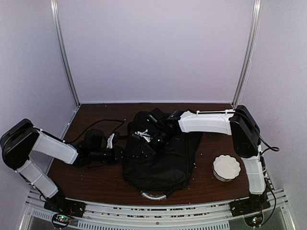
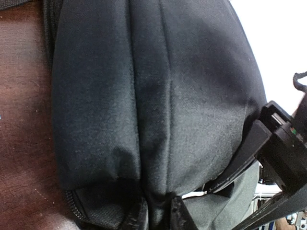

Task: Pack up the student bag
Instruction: Adjust the lower front pocket of the student bag.

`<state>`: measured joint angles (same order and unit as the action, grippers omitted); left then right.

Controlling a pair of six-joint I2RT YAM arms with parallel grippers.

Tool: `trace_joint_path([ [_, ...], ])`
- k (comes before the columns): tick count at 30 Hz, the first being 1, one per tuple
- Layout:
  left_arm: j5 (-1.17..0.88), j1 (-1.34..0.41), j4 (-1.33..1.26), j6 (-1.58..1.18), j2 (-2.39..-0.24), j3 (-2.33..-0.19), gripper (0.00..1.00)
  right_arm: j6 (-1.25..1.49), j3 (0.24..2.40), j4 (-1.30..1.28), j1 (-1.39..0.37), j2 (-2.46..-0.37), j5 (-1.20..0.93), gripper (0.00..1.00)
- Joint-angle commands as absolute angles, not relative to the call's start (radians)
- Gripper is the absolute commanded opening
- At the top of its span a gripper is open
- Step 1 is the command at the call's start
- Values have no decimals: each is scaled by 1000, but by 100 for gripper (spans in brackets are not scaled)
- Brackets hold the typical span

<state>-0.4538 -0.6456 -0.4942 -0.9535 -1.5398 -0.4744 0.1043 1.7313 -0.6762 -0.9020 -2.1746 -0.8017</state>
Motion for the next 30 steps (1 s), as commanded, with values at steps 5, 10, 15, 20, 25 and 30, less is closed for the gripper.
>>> trace_joint_path([
  [5, -500, -676, -677, -973, -1519, -417, 9, 285, 1784, -558, -879, -2266, -831, 46],
  [10, -501, -688, -749, -974, -1487, -393, 4, 345, 1782, -514, -875, -2266, -847, 46],
  [15, -506, -703, -804, -973, -1471, -379, 1, 379, 1752, -418, -867, -2221, -878, 46],
  [20, -494, -724, -784, -957, -1471, -385, 12, 424, 1760, -309, -843, -2191, -919, 46],
  [25, -479, -732, -762, -947, -1461, -375, 27, 463, 1746, -220, -838, -2150, -966, 46],
  [30, -470, -735, -745, -932, -1438, -364, 35, 476, 1768, -202, -838, -2153, -967, 47],
])
